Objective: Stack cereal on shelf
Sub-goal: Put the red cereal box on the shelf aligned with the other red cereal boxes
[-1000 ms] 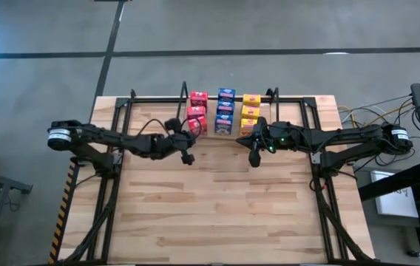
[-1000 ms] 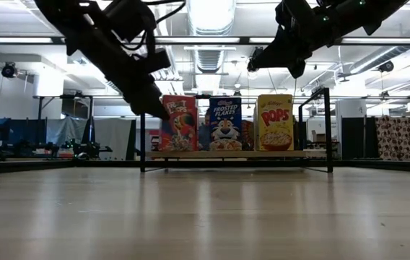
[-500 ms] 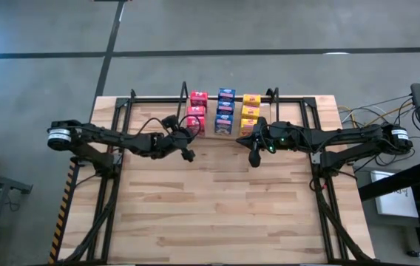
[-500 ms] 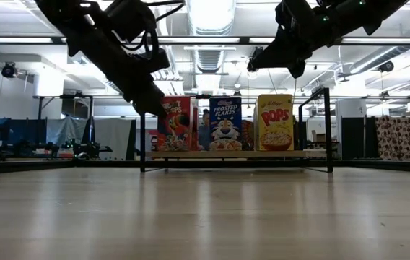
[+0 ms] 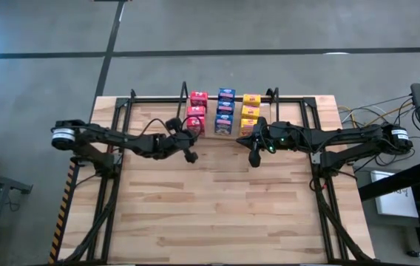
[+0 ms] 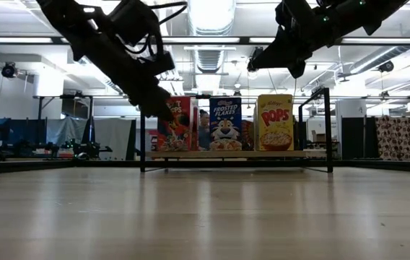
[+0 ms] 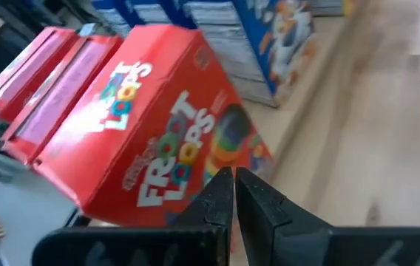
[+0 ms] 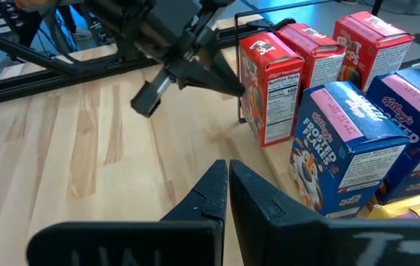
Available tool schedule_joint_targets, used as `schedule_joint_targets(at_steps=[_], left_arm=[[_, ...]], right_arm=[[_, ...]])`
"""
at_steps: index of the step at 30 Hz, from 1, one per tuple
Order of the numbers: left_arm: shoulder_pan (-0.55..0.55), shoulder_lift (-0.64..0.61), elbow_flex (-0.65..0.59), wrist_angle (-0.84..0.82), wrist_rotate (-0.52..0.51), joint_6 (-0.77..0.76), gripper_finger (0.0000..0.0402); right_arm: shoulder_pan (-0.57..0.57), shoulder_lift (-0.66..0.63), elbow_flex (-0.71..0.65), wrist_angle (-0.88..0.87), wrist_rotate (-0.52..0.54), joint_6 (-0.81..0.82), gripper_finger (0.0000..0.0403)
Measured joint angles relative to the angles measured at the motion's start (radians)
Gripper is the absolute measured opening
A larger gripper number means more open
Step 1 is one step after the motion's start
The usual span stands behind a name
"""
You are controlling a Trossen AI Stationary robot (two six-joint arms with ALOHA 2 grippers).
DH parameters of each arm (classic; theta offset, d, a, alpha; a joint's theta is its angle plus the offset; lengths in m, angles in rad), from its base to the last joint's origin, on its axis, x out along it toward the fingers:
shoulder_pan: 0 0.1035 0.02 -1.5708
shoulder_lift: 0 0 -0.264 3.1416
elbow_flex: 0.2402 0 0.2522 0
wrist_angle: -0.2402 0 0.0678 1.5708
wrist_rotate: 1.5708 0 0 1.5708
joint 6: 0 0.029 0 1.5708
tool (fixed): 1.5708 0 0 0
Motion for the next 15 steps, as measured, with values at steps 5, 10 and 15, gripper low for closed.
schedule_joint_targets(at_steps=[5,10,15], left_arm=[[0.008,0.013,0.000,0.012,-0.025,0.000,0.0000],[0.016,0.025,0.000,0.053,-0.025,0.002,0.0000],[0.027,0.027,0.000,0.059,-0.025,0.017,0.0000]], right_arm=[[0.000,0.000,0.000,-0.002,0.000,0.000,0.0009],[0.000,0.000,0.000,-0.002,-0.001,0.000,0.0009],[0.000,0.000,0.000,-0.002,-0.001,0.000,0.0009]])
